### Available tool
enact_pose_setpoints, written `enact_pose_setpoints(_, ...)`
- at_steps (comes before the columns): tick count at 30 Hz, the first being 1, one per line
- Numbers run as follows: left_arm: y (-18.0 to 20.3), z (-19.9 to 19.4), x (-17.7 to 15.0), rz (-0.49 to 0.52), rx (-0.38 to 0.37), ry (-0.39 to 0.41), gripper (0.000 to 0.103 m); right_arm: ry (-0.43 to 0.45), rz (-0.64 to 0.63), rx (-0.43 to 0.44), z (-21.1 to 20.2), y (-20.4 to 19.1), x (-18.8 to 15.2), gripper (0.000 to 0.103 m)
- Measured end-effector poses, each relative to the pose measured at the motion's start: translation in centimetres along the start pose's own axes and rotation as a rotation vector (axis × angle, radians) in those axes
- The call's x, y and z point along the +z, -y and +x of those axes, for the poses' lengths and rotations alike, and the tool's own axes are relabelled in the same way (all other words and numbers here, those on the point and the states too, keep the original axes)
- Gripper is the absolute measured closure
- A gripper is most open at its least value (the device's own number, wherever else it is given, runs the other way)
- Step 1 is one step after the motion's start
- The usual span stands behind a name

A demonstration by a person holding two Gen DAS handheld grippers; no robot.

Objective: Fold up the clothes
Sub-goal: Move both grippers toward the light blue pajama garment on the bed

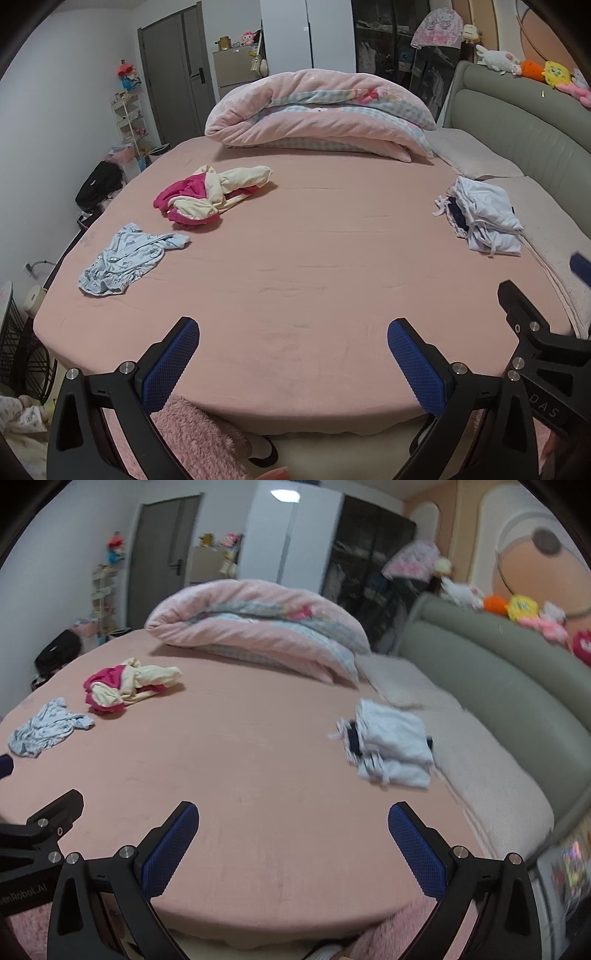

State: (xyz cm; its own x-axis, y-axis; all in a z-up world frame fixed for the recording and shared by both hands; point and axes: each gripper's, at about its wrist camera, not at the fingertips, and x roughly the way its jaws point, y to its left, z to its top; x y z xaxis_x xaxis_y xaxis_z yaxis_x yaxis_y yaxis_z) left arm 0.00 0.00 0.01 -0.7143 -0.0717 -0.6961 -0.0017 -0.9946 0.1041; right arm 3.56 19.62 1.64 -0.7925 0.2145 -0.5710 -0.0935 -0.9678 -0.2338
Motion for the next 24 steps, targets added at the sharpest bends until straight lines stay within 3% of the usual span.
enact_pose_setpoints(2, -0.1, -0.2, 0.0, -0.009, -0.004, 0.001, 0.000, 0.020, -0.049, 0.009, -0.1, -0.3, 0.5, 0.000)
enact_pose_setpoints(5, -0.4, -0.5, 0.2, -0.027, -0.004, 0.007, 0.000, 0.022, -0.074, 0.089, 0.2, -1.1, 2.6, 0.000)
enact_pose_setpoints(7, -3.7, 1.1, 1.0, -0.095, -0.023, -0.030, 0.000, 0.026, -0.075, 0.156, 0.6, -1.8, 3.9, 0.000)
enact_pose_setpoints(13, -11.6, 2.2, 2.0, -0.156, 0.115, -0.026, 0.000, 0.012, -0.149, 0.310, 3.3, -7.7, 8.4, 0.000)
enact_pose_setpoints(19, -22.1, 6.4, 1.7, -0.269, 0.240, -0.068, 0.000, -0.054, -0.245, 0.472, 8.7, -19.1, 12.0, 0.000)
enact_pose_setpoints(24, -31.2, 11.6, 0.2, -0.375, 0.289, -0.135, 0.000, -0.090, -0.302, 0.573, 12.7, -30.6, 14.1, 0.000)
